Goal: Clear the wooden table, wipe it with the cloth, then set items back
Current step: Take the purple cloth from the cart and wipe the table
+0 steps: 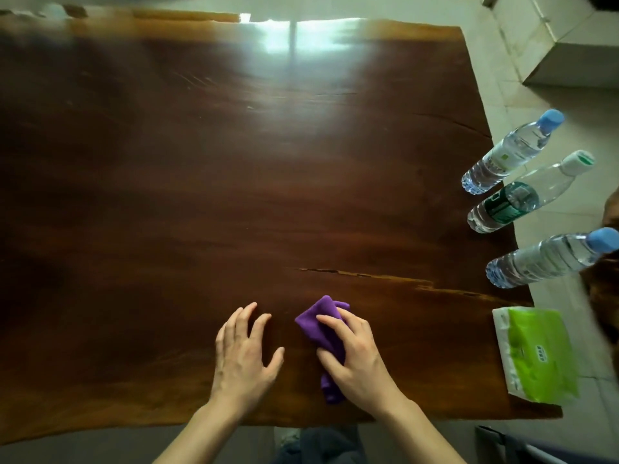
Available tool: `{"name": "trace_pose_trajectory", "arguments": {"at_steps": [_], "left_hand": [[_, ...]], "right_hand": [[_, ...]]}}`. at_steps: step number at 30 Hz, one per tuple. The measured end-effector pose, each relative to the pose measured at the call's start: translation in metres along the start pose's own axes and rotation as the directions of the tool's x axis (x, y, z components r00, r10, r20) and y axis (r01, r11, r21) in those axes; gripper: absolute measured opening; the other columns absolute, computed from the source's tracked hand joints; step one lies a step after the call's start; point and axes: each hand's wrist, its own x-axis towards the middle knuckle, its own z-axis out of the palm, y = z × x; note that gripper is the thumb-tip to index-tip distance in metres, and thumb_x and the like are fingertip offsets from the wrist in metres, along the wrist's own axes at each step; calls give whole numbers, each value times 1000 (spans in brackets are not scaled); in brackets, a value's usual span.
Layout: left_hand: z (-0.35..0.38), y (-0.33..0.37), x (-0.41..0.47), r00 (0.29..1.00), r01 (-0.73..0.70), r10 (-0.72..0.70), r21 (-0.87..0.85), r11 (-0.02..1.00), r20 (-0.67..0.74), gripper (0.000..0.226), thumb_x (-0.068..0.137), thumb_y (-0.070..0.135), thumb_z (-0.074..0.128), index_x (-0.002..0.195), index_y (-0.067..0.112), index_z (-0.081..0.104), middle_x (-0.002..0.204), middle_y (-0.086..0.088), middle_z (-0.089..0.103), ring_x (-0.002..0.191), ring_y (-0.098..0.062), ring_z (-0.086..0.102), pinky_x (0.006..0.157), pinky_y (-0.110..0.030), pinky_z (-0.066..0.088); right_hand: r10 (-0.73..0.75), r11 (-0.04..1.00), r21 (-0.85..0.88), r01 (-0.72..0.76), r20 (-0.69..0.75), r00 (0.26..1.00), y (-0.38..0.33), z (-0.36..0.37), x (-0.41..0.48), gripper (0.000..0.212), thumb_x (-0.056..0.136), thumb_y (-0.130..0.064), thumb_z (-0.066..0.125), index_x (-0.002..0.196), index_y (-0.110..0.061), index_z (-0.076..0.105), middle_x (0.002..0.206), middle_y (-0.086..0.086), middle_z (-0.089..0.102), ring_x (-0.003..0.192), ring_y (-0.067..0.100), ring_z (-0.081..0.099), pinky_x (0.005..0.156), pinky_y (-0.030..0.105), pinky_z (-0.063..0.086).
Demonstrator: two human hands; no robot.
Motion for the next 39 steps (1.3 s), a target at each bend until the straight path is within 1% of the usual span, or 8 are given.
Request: {"name": "trace_pose_trajectory", "arguments": {"at_steps": [3, 7, 13, 17, 21, 31, 35, 39], "left_hand": [[-8, 8, 33, 999, -3, 2, -32, 999, -34, 59, 87, 44, 67, 140, 24, 51, 155, -1, 39, 148, -22, 29, 120, -43, 26], [-15, 15, 70, 993, -21, 12, -68, 997, -117, 52, 89, 36, 68, 137, 18, 56, 150, -3, 47, 143, -22, 38, 117, -43, 31], [-9, 13, 100, 999, 4, -3, 40, 999, -33, 73, 93, 53, 56, 155, 25, 29, 167, -2, 12, 155, -22, 2, 126, -43, 2], [-5, 10, 98, 1000, 21, -22, 50, 999, 3, 76, 94, 59, 50, 158, 27, 23, 169, 0, 4, 155, -19, -7, 126, -43, 0], [-7, 7, 103, 1000, 23, -24, 55, 998, 10, 77, 92, 63, 49, 157, 31, 24, 169, 5, 4, 155, -16, -7, 126, -41, -1], [-5, 8, 103, 999, 31, -32, 29, 999, 11, 77, 90, 58, 55, 156, 30, 27, 169, 5, 7, 155, -16, -5, 126, -41, 0], [-4, 6, 104, 999, 32, -33, 34, 999, 29, 77, 91, 58, 53, 156, 27, 25, 169, 1, 10, 156, -17, -3, 126, -42, 0], [-5, 7, 103, 999, 37, -38, 30, 999, 29, 76, 92, 58, 52, 156, 28, 25, 168, 1, 8, 155, -16, -6, 126, -42, 0]], "right_hand": [[35, 999, 35, -31, -100, 994, 8, -26, 15, 54, 88, -29, 71, 138, -37, 51, 142, -20, 38, 130, -9, 28, 106, 1, 15], [112, 994, 40, -105, -282, 953, 27, -67, 51, 57, 83, -18, 78, 137, -22, 57, 143, -1, 49, 131, 17, 43, 110, 24, 28], [232, 951, -32, -308, -583, 778, 73, -119, 115, 56, 84, -19, 74, 138, -14, 56, 144, 20, 47, 128, 39, 43, 112, 44, 31], [326, 899, -18, -439, -642, 694, 90, -122, 150, 54, 88, -21, 68, 139, -14, 53, 147, 22, 42, 134, 44, 35, 115, 47, 25], [300, 883, -97, -459, -635, 712, 73, -94, 176, 54, 87, -24, 66, 138, -16, 53, 150, 21, 38, 133, 44, 34, 107, 55, 31], [-137, 938, -342, 58, -213, 967, -18, 2, 207, 48, 86, -38, 62, 133, -25, 57, 148, 10, 43, 131, 33, 37, 95, 48, 41], [-424, 840, -348, 417, 59, 904, -23, 14, 199, 40, 92, -34, 58, 131, -24, 59, 150, 5, 46, 135, 31, 38, 94, 47, 43], [-485, 779, -393, 489, 115, 867, -2, 2, 192, 38, 97, -31, 54, 135, -24, 56, 155, 5, 41, 141, 29, 34, 102, 46, 41]]}}
